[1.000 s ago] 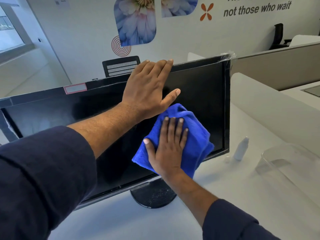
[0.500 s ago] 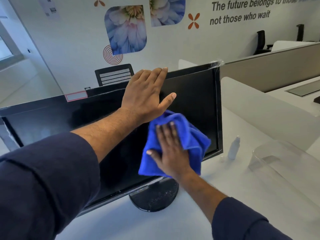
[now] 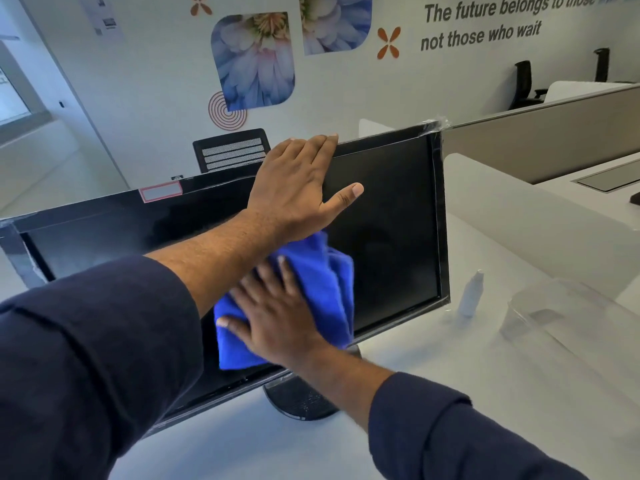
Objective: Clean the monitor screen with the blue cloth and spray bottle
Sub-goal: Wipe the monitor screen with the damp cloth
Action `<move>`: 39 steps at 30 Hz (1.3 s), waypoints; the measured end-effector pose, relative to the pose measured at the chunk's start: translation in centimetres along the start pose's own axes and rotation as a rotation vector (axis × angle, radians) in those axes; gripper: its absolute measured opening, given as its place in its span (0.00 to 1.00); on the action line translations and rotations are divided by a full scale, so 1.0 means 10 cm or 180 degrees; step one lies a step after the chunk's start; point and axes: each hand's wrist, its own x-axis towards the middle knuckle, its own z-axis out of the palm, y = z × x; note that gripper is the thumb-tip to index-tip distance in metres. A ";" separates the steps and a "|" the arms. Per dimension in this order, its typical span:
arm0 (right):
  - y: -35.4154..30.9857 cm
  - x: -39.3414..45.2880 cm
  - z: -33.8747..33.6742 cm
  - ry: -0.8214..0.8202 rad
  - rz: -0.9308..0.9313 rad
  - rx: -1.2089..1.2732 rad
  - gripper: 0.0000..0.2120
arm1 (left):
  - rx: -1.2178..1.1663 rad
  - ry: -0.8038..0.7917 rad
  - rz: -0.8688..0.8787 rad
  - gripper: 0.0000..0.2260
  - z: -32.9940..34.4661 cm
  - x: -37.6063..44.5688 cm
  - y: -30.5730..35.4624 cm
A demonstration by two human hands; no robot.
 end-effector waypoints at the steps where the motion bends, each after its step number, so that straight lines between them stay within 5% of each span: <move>1: -0.09 -0.09 0.07 -0.0049 -0.0203 -0.0147 0.31 | 0.0002 -0.0031 0.0008 0.38 -0.01 -0.01 -0.01; 10: 0.00 -0.89 0.16 -0.0460 -0.0499 -0.0509 0.30 | -0.0066 -0.0479 0.0256 0.40 -0.17 -0.10 -0.15; 16: 0.32 -1.24 0.04 -0.0735 0.0523 -0.0185 0.28 | 0.0083 -0.0477 0.0122 0.39 -0.33 -0.56 -0.52; 22: 0.66 -1.43 -0.04 -0.0480 0.1153 0.0044 0.26 | 0.0350 -0.0430 -0.0209 0.40 -0.46 -1.19 -1.00; 28: 0.52 -1.49 0.01 -0.0035 0.0753 0.0132 0.24 | 0.0472 -0.0450 -0.0462 0.41 -0.49 -1.52 -1.15; 39: -0.60 -1.19 0.23 -0.0722 -0.0020 0.0252 0.18 | 0.0337 -0.0241 -0.0608 0.45 -0.44 -1.51 -1.05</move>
